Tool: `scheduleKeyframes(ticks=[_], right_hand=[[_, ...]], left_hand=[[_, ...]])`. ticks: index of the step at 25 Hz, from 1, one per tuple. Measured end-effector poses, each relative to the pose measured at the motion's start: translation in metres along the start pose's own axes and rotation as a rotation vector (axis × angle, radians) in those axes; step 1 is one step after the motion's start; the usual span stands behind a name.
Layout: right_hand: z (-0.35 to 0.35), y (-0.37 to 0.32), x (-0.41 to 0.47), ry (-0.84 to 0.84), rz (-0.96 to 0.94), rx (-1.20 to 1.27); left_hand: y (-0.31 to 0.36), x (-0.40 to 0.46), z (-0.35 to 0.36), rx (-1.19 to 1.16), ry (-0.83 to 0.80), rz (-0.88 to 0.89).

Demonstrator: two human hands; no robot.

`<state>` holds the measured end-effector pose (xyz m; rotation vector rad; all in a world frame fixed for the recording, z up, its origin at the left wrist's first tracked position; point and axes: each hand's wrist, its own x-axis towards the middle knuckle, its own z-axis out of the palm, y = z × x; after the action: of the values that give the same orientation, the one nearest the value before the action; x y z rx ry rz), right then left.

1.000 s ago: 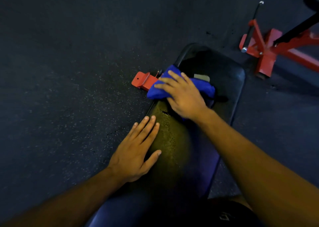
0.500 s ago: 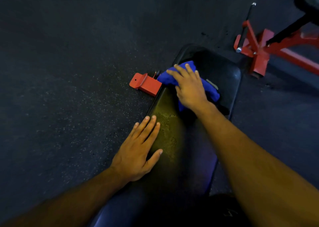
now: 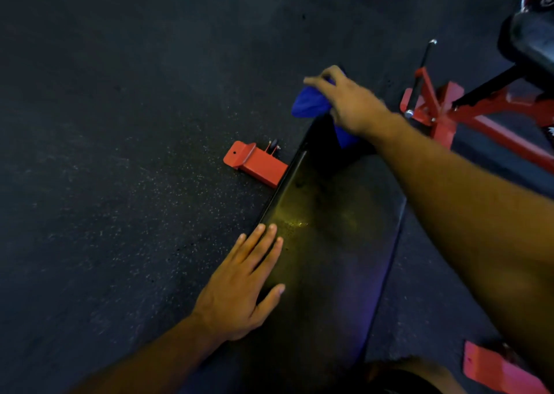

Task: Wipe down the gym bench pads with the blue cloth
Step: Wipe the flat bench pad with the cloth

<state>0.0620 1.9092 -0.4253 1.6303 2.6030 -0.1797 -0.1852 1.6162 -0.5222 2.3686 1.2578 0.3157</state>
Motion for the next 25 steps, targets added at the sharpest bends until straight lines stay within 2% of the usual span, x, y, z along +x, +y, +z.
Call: scheduleKeyframes(ticks=[2,3,6,7,12,15,17,19,22,24,25], right_hand=[[0.008,0.007,0.03,-0.147,-0.033,-0.075],[0.021,0.011,0.036,-0.214,0.008,-0.139],[0.047,0.008,0.037,-0.255,0.268,-0.215],[0.049,0.003,0.04,-0.279,0.287,-0.216],[0.05,-0.057,0.017,-0.372,-0.026,-0.401],[0.065,-0.108,-0.023,-0.401,-0.287,-0.334],[0.058,-0.103,-0.022,-0.397,-0.401,-0.31],[0.048,-0.062,0.0,-0.376,-0.328,-0.329],[0.027,0.007,0.027,-0.346,0.015,-0.205],[0.029,0.012,0.032,-0.35,0.126,-0.112],[0.036,-0.002,0.029,-0.356,0.122,-0.162]], left_hand=[[-0.002,-0.001,0.003,-0.021,0.012,0.003],[-0.002,-0.002,0.003,-0.031,0.019,0.007],[-0.003,-0.001,0.001,-0.044,0.035,0.018],[-0.004,-0.001,0.002,-0.044,0.044,0.016],[-0.003,-0.001,0.002,-0.055,0.048,0.027],[-0.003,-0.002,0.001,-0.049,0.023,0.025],[-0.004,-0.002,0.001,-0.038,0.022,0.019],[-0.003,-0.001,0.003,-0.027,0.034,0.021],[-0.003,-0.003,0.002,-0.022,0.046,0.028],[-0.004,-0.001,0.004,-0.012,0.058,0.028],[-0.003,-0.002,0.004,-0.013,0.054,0.025]])
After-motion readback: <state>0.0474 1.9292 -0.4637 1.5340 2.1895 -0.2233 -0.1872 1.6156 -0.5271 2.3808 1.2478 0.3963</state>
